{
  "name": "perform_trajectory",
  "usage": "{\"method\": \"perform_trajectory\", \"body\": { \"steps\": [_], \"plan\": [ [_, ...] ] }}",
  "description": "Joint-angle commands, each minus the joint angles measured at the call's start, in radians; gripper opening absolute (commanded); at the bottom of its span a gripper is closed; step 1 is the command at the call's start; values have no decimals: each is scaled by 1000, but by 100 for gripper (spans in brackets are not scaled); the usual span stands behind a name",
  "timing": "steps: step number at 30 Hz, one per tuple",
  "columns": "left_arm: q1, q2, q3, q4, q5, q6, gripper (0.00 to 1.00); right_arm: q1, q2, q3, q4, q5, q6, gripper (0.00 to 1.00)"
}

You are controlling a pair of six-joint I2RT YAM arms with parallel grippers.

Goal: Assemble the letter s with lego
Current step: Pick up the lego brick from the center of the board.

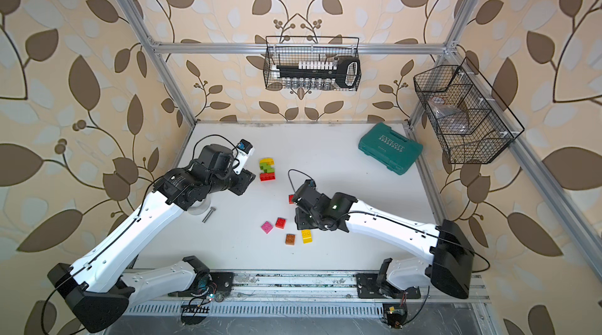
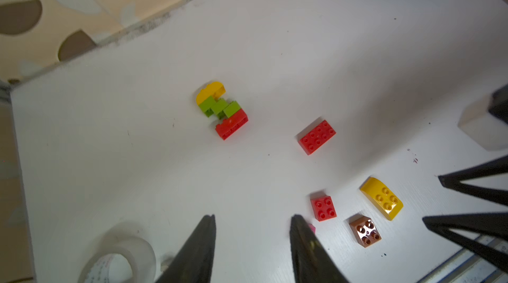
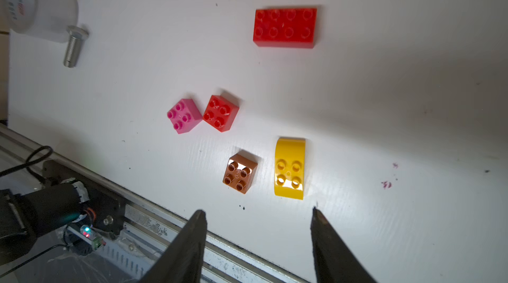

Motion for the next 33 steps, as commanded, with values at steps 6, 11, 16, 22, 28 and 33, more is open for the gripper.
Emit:
{"method": "perform_trajectory", "body": {
  "steps": [6,11,16,22,28,33],
  "plan": [
    [44,-27,-145,7,33,-177,54,81,232,110,-14,45,258,58],
    [59,-54,-191,34,32,-184,56,90,311,159,-24,28,287,57],
    [76,-65,-213,45,38,-190,58,93,375,179,-30,2,320,54],
    [89,-71,-227,50,25,-200,59,94,422,190,-52,-13,360,51],
    [98,-69,-231,55,28,-199,59,94,454,201,-49,-25,363,46],
    [101,-68,-230,53,32,-200,60,94,467,207,-50,-27,361,41]
  ]
}}
